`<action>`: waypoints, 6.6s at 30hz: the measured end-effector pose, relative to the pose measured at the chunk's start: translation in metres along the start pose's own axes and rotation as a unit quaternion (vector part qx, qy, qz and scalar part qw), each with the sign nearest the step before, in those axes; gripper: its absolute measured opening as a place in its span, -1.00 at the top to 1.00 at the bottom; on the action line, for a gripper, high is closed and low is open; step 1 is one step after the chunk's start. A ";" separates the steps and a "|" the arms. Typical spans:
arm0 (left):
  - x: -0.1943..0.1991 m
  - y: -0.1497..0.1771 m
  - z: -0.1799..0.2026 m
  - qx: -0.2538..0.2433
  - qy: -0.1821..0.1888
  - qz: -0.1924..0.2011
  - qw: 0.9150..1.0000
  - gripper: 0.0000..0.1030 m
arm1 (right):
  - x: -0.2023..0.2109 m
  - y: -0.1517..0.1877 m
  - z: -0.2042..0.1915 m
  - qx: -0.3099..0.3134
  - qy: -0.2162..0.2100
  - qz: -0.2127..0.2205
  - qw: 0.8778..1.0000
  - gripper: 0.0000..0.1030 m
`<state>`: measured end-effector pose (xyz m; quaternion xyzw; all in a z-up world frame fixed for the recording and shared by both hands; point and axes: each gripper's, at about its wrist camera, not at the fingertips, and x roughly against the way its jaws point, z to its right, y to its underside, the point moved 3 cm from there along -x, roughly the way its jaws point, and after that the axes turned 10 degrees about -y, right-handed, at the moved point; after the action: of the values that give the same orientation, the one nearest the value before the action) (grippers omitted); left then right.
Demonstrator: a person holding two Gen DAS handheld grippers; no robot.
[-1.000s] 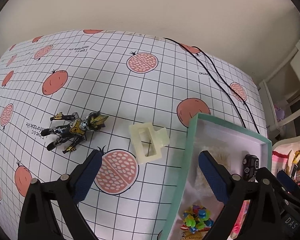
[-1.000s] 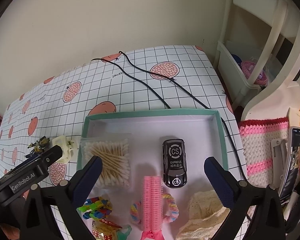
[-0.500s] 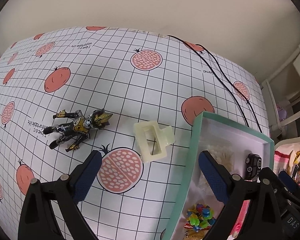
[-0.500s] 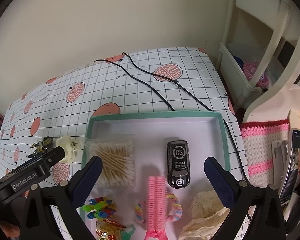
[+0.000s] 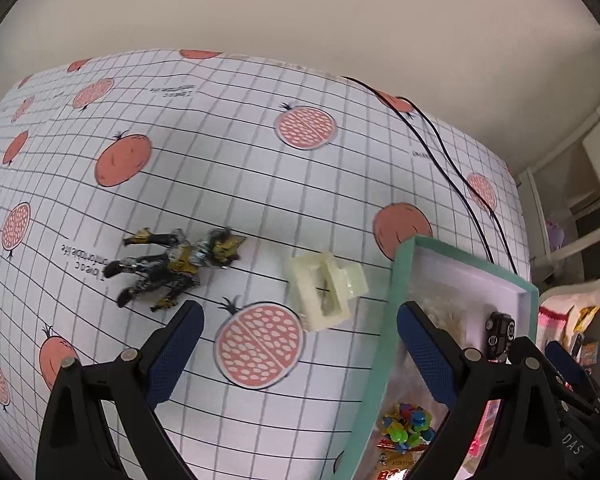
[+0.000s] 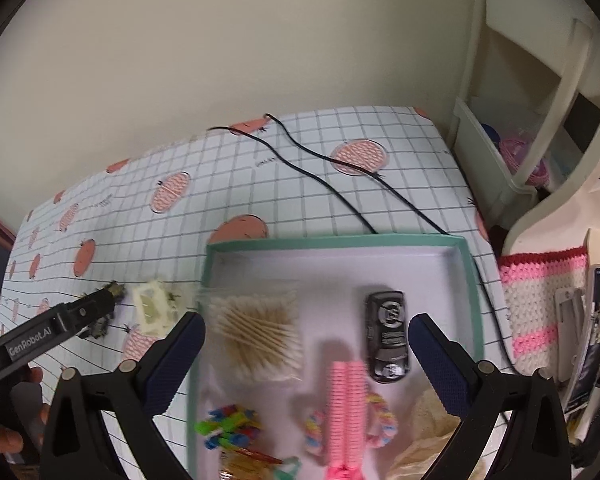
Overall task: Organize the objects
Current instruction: 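Move the left gripper to the robot figure while the right approaches the cream clip, then grasp the black-gold robot figure with the left gripper while the right grasps the cream clip, then carry the robot figure and cream clip over the tray with both grippers, then open both grippers to drop the robot figure and cream clip into the tray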
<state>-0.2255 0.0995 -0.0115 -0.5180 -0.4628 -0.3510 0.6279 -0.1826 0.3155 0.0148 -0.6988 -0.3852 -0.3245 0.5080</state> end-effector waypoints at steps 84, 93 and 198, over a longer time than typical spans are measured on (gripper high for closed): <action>-0.045 -0.008 -0.081 -0.009 -0.055 0.008 0.998 -0.41 | -0.103 0.036 -0.125 0.106 -0.099 -0.034 0.989 0.22; -0.033 -0.011 -0.083 -0.003 -0.048 0.016 0.999 -0.41 | -0.090 0.031 -0.127 0.110 -0.103 -0.022 0.988 0.25; 0.031 0.067 0.132 -0.214 0.064 0.059 0.973 -0.41 | -0.017 0.015 0.093 -0.059 0.059 -0.044 0.996 0.24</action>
<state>-0.1826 0.2443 0.0011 -0.6432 -0.3048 -0.4368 0.5501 -0.1721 0.3987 -0.0323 -0.6895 -0.3651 -0.4097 0.4728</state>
